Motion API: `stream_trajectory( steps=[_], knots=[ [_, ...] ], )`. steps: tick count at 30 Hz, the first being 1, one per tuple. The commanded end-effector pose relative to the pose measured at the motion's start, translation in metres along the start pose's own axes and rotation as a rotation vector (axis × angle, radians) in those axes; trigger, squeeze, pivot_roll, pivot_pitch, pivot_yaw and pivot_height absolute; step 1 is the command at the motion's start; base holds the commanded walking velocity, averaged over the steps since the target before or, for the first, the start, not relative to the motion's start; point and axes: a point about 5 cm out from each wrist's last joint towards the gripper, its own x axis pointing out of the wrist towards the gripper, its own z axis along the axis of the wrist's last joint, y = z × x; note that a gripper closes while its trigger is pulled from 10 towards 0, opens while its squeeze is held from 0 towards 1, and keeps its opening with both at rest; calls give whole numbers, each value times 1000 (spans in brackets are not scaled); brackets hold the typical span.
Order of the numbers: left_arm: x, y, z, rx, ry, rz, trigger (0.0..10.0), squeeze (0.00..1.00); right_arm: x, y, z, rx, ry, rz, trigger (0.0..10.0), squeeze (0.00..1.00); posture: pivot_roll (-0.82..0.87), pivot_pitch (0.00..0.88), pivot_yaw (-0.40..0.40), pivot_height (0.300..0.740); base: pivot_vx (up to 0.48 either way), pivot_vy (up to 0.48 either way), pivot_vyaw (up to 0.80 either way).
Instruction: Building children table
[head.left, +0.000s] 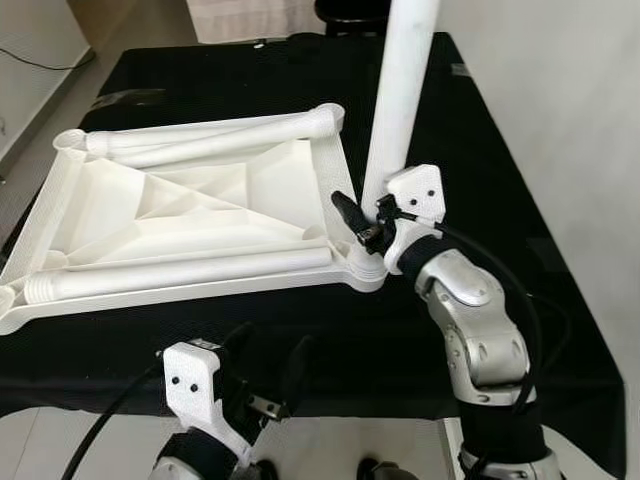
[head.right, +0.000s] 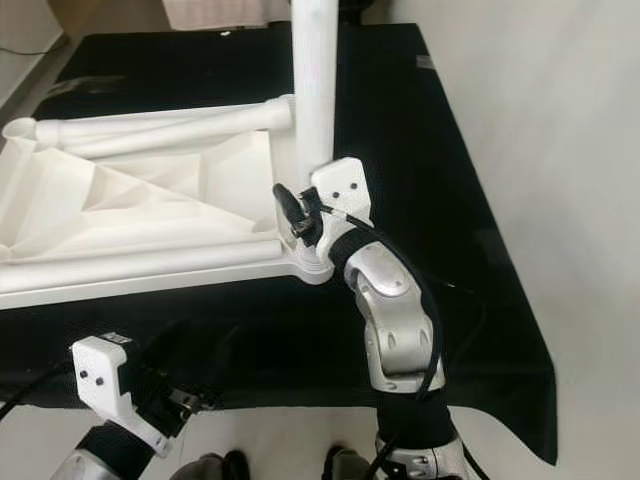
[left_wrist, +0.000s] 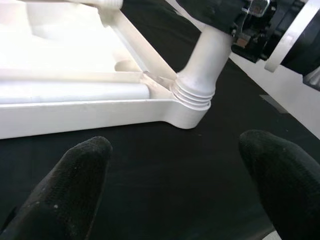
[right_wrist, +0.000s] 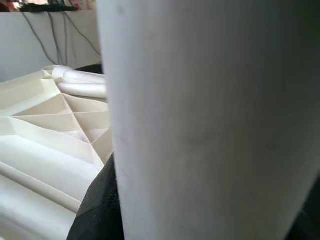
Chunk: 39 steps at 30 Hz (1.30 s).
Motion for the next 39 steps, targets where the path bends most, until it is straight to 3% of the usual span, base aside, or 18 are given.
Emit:
stream_trajectory(
  steps=[1,2,3,4,5,8,9,10,12,18,22,23,24,25,35,37,38,39],
  knots=[
    [-2,1,-6,-16,28,0,10000,0,1,16,-25,59,135,93,10000,0,2,255,-5,740,0,0,0],
    [-1,1,-6,-17,27,1,10000,0,3,20,-21,96,107,151,10000,1000,-2,254,-6,740,0,0,0],
    [-1,1,-6,-18,26,1,10000,0,3,24,-14,118,66,236,10000,1000,-1,251,-8,740,0,0,0],
    [-1,1,-6,-18,26,1,10000,0,3,24,-14,118,66,236,10000,1000,-1,251,-8,740,0,0,0],
    [-1,1,-6,-18,24,2,10000,0,3,25,-6,133,26,346,10000,1000,-1,249,-12,740,0,0,0],
    [0,1,-6,-19,23,2,10000,0,-1,20,6,74,-39,537,10000,1000,5,244,-10,740,0,0,0],
    [0,1,-6,-19,22,2,10000,0,-5,16,6,11,-38,629,10000,200,5,239,-9,740,0,0,0],
    [0,0,-6,-19,21,2,10000,0,-8,10,6,-44,-30,706,10000,0,11,238,-12,740,0,0,0],
    [1,0,-6,-18,20,2,10000,0,-13,-3,7,-45,6,805,10000,0,11,242,-19,740,0,0,0],
    [1,-2,-6,-19,16,4,10000,0,-8,-30,12,-42,27,850,10000,0,13,238,-17,740,0,0,0],
    [2,-3,-7,-18,16,3,10000,0,-6,-37,18,-32,9,891,10000,0,15,239,-18,740,0,0,0],
    [2,-3,-7,-19,16,3,10000,0,-5,-38,19,-33,4,911,6667,0,16,240,-19,740,0,0,0],
    [2,-3,-7,-19,16,3,10000,0,-5,-38,19,-33,4,911,6667,0,16,240,-19,740,0,0,0],
    [2,-4,-7,-19,15,3,10000,0,-3,-41,19,-28,0,953,0,0,14,241,-21,740,0,0,0],
    [3,-4,-7,-20,9,5,10000,0,-4,-44,14,-27,16,986,0,0,2,246,-29,740,0,0,0],
    [3,-4,-7,-20,8,6,10000,0,-5,-44,13,-24,16,974,0,0,-7,248,-29,740,0,0,0],
    [3,-4,-6,-23,7,6,10000,0,-9,-46,8,-13,19,873,0,0,-15,253,-29,740,0,0,0],
    [3,-4,-6,-23,7,6,10000,0,-9,-46,8,-13,19,873,0,0,-15,253,-29,740,0,0,0]
  ],
)
